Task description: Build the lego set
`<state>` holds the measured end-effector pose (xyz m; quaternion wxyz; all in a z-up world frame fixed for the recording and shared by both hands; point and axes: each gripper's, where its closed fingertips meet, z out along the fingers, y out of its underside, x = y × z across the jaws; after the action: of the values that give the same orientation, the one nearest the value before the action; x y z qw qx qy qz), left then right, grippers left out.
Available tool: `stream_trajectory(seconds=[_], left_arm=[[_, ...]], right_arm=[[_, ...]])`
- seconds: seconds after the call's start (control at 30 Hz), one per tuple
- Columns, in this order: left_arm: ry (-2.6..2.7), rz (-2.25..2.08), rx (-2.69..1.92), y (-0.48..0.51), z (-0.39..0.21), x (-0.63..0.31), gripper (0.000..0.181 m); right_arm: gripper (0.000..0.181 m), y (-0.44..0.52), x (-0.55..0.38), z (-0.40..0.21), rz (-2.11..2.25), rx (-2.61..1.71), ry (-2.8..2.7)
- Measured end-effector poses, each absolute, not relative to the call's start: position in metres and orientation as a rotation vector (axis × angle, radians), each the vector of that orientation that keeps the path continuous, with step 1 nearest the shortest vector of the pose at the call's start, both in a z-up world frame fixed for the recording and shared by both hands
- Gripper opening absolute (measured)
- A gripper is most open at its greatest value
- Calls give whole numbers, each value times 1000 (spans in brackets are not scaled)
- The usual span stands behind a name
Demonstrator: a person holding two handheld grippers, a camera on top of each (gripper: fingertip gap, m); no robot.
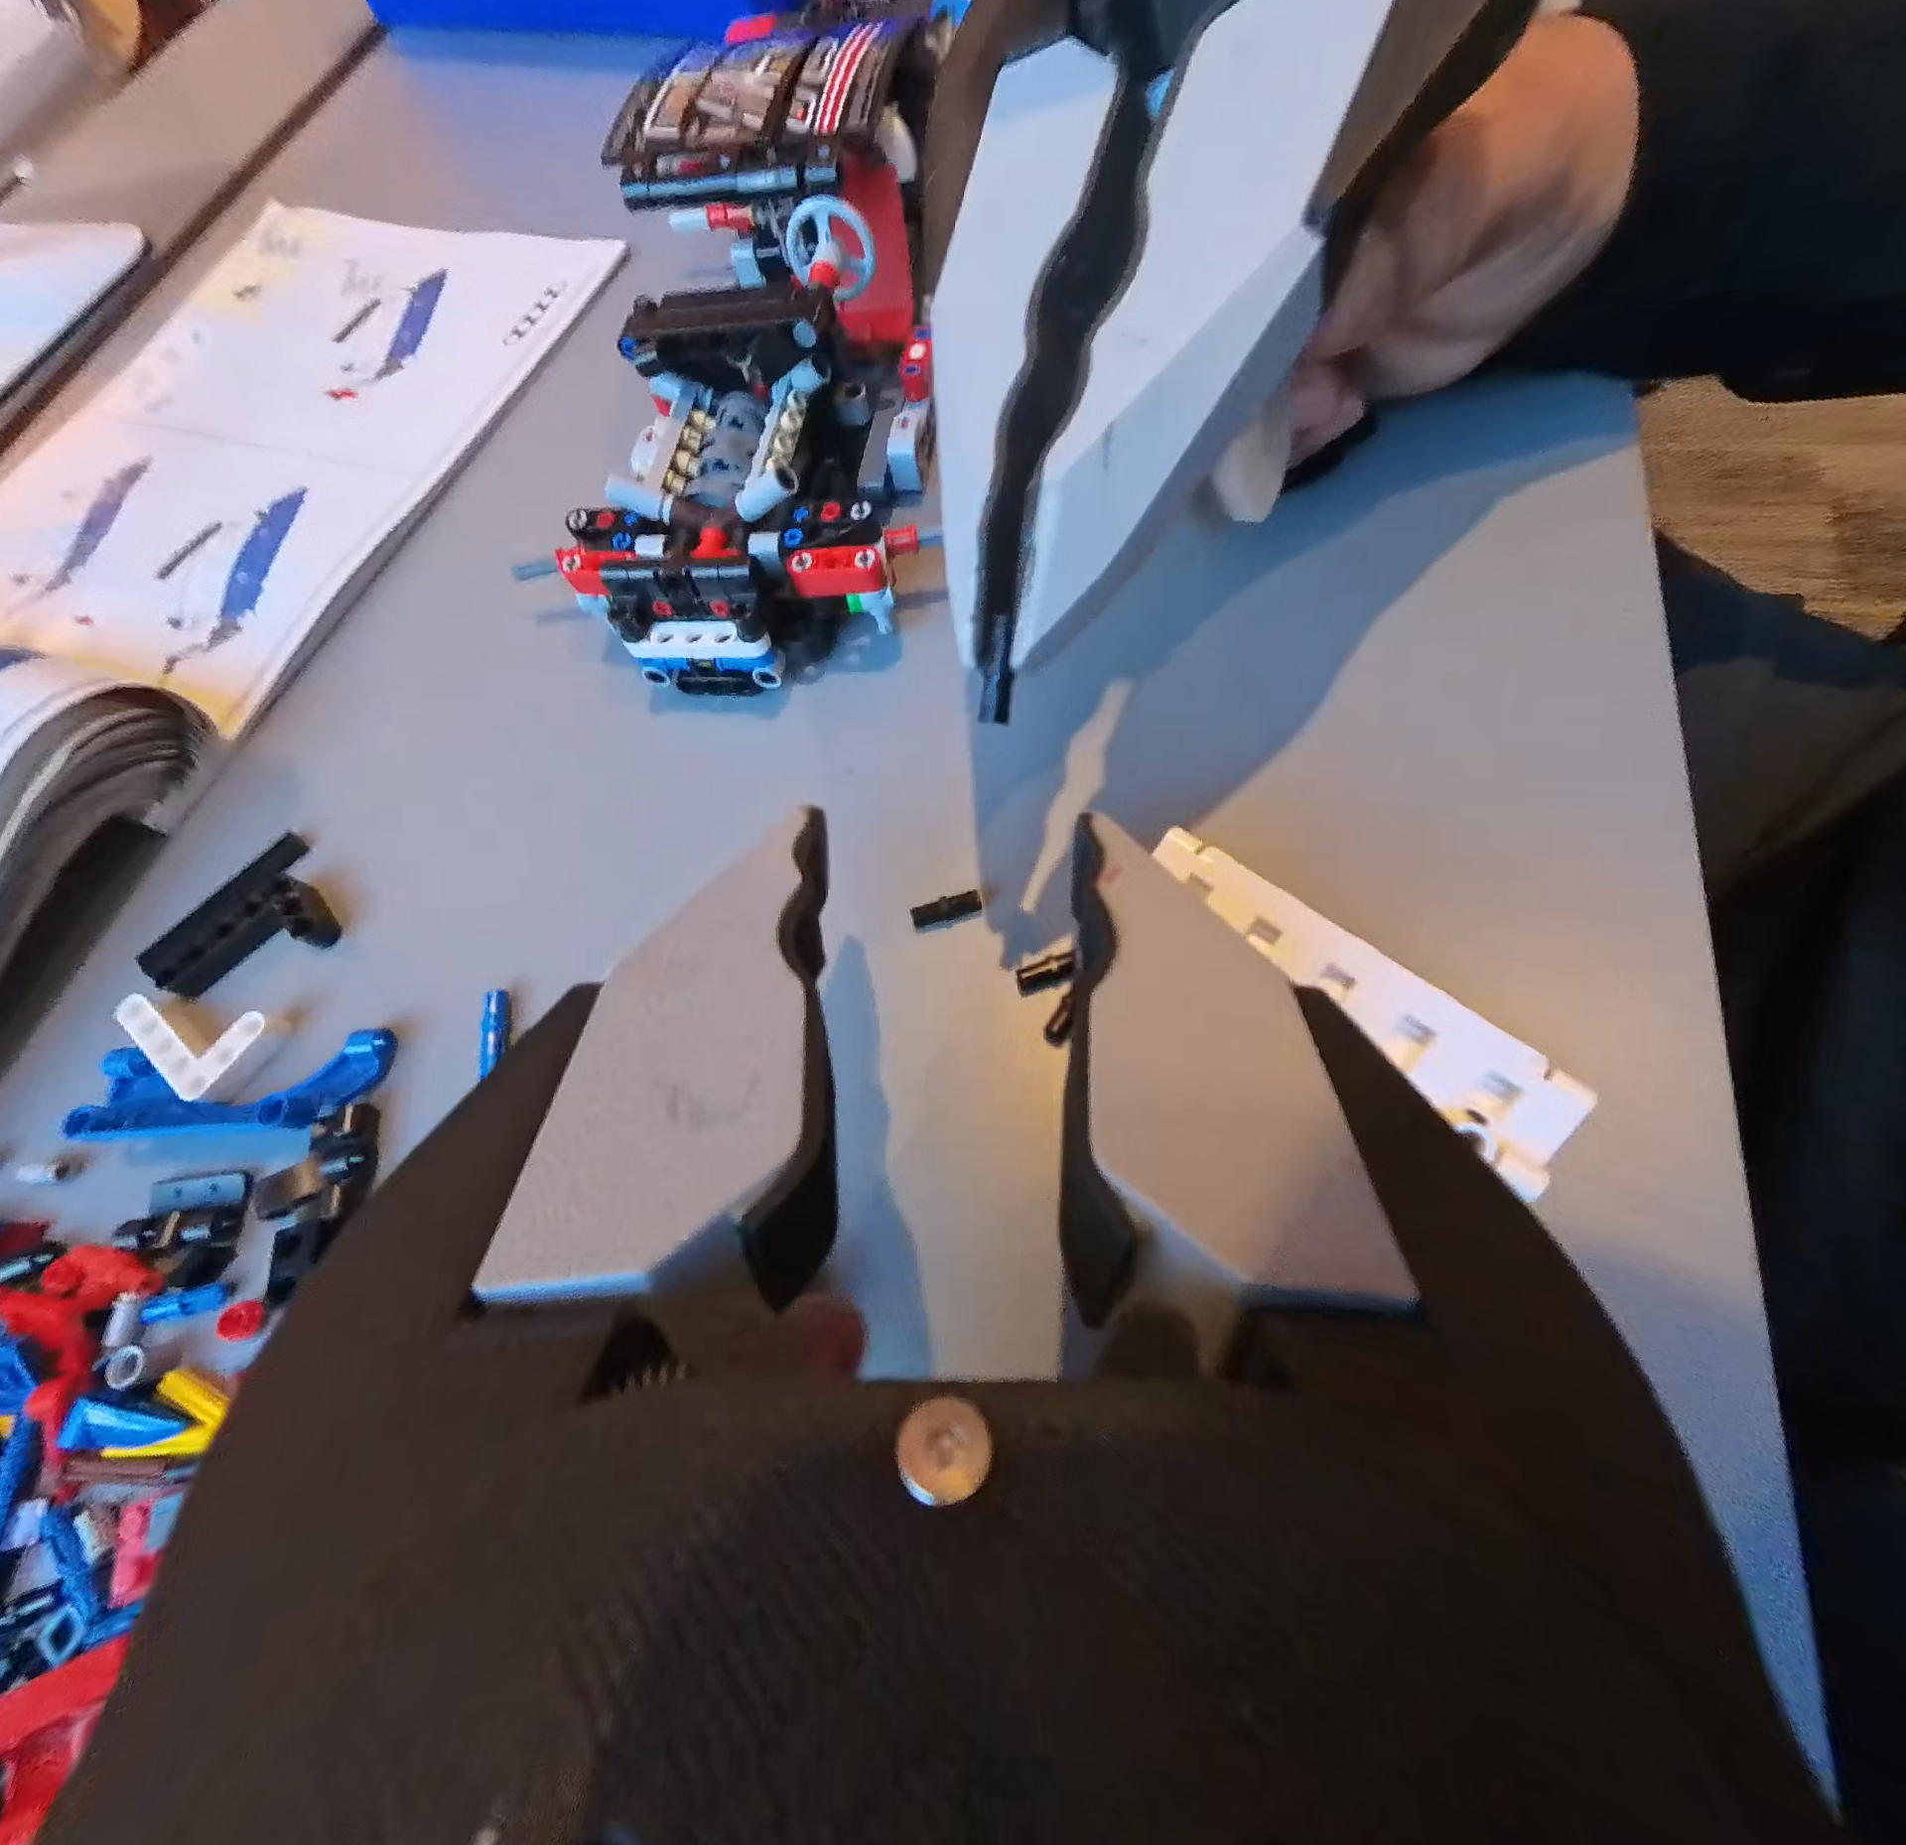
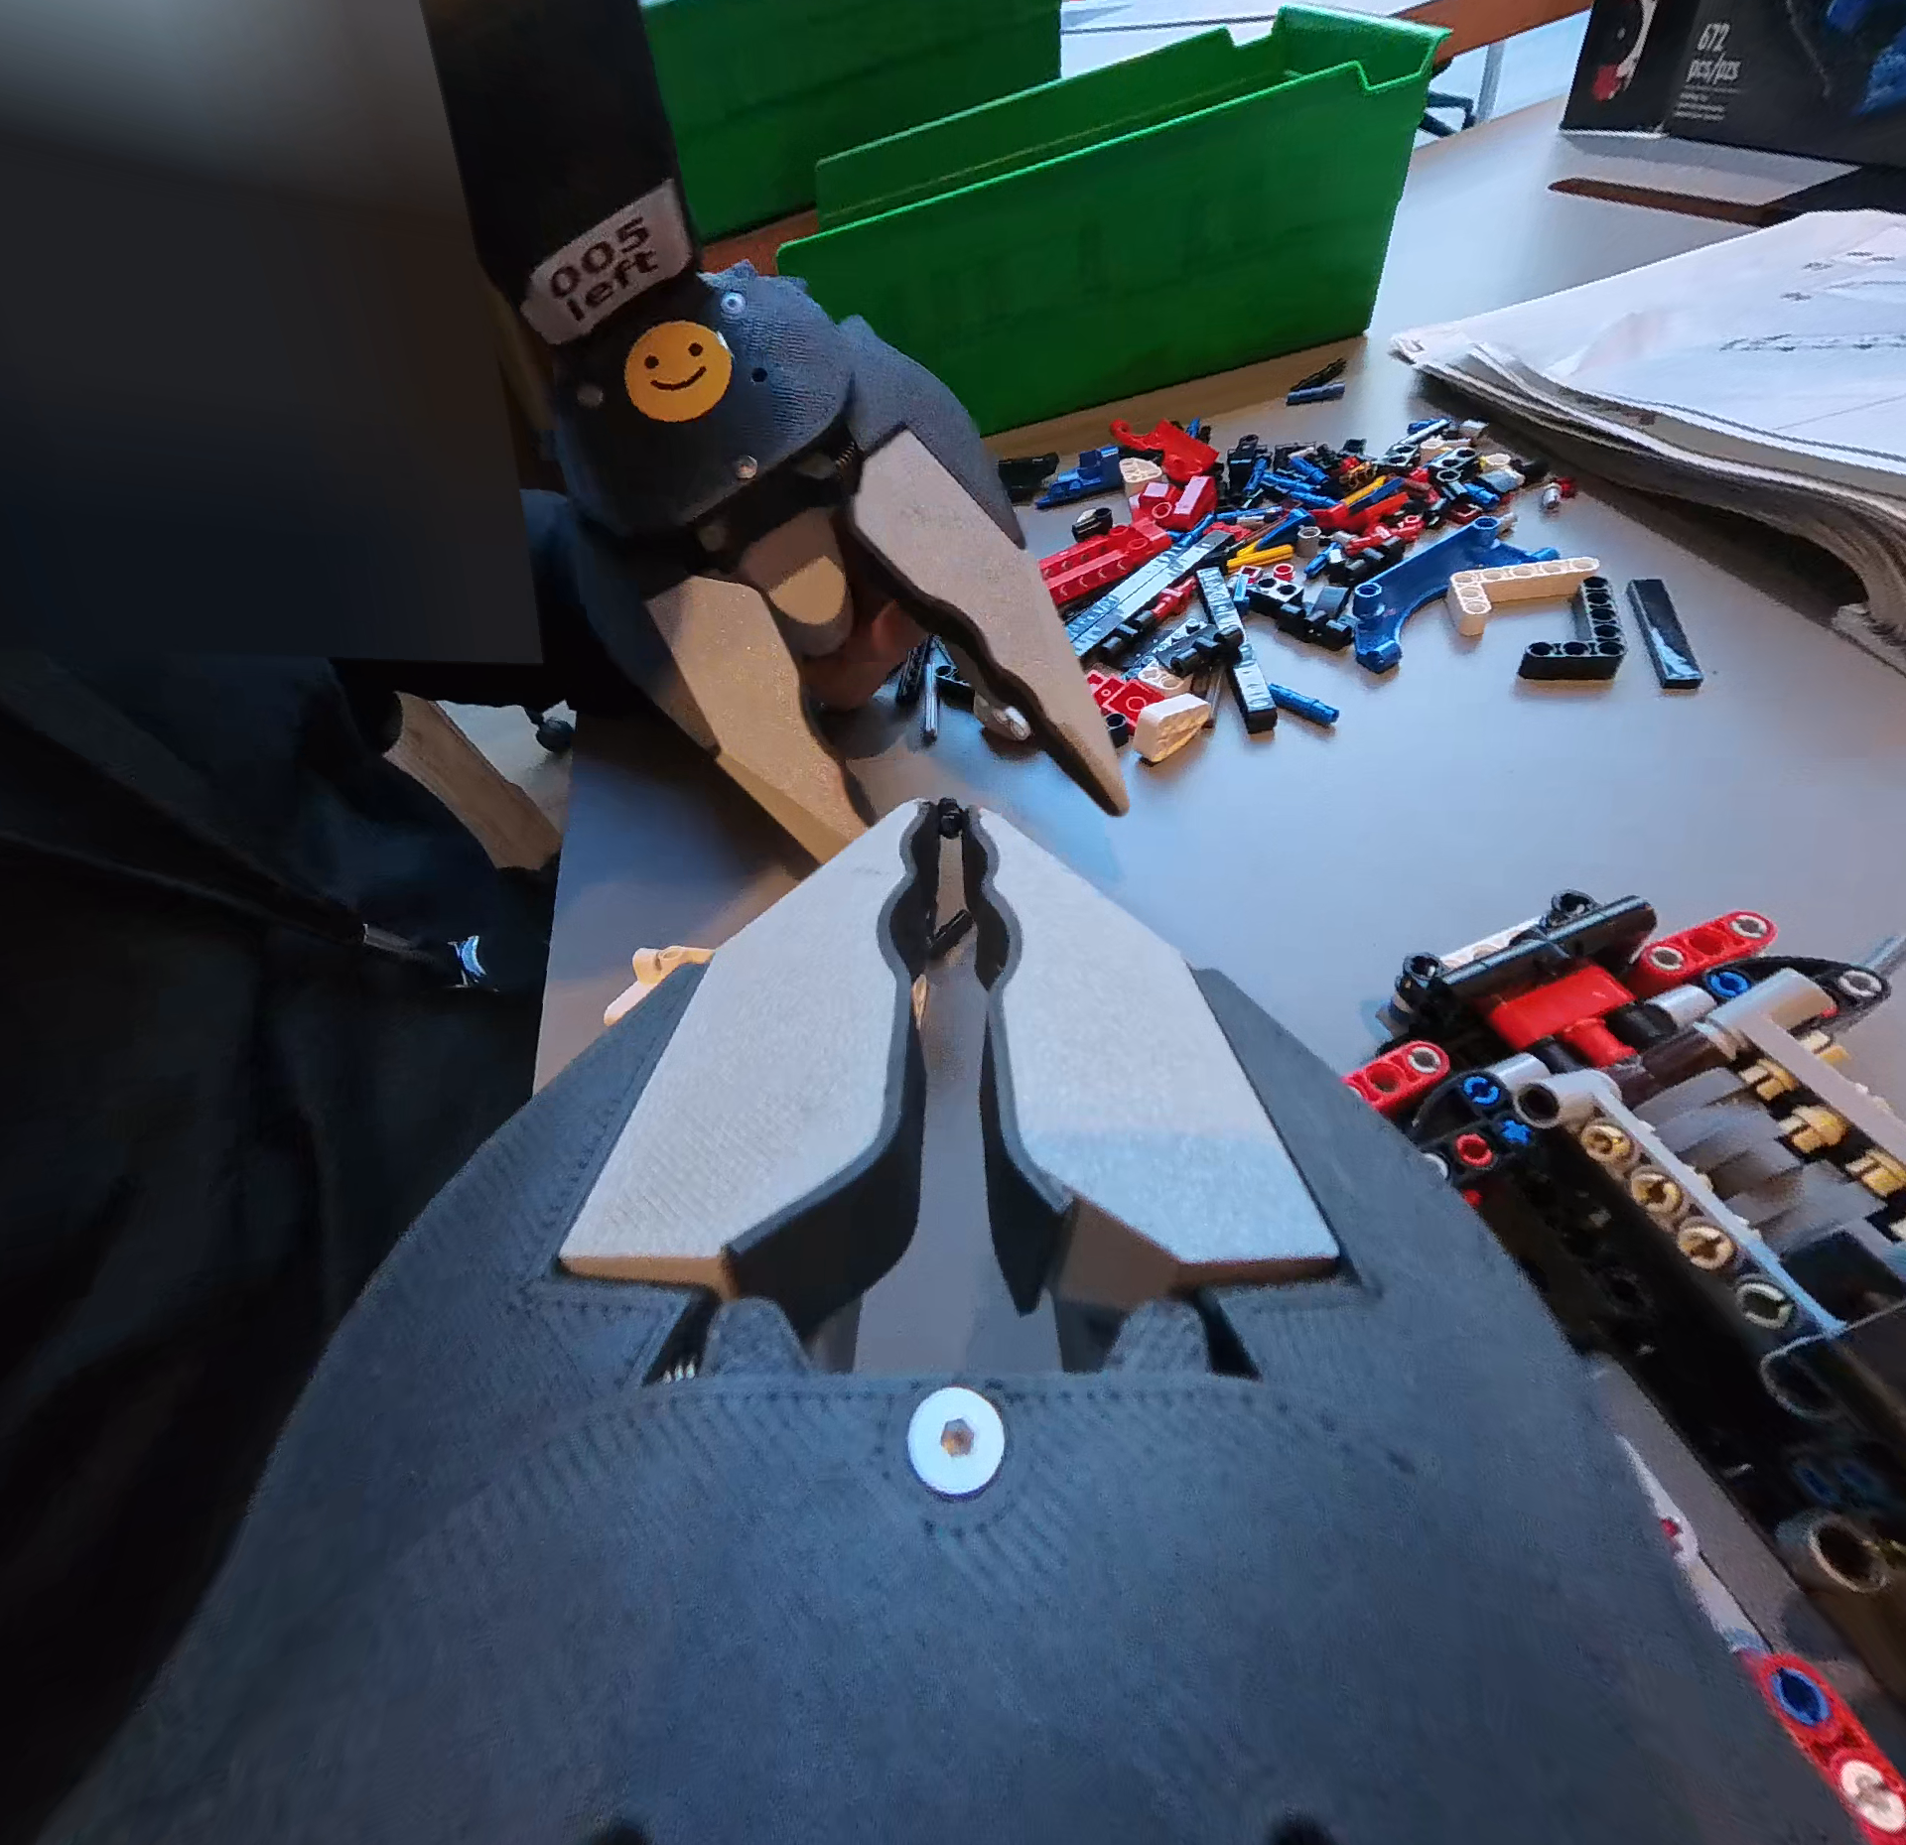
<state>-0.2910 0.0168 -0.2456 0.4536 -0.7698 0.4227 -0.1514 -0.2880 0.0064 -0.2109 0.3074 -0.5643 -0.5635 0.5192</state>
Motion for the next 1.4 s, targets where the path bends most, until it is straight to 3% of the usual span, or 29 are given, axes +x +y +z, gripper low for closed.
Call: stream_trajectory(seconds=[0.27, 1.4], left_arm=[[1068, -314, -1797, 16, -232, -293, 6], [1121, -137, -1733, 19, -230, -294, 2]], right_arm=[[1, 11, -290, -214, 1351, -1537, -1463], [2, 15, -300, -223, 1382, -1738, -1328]])
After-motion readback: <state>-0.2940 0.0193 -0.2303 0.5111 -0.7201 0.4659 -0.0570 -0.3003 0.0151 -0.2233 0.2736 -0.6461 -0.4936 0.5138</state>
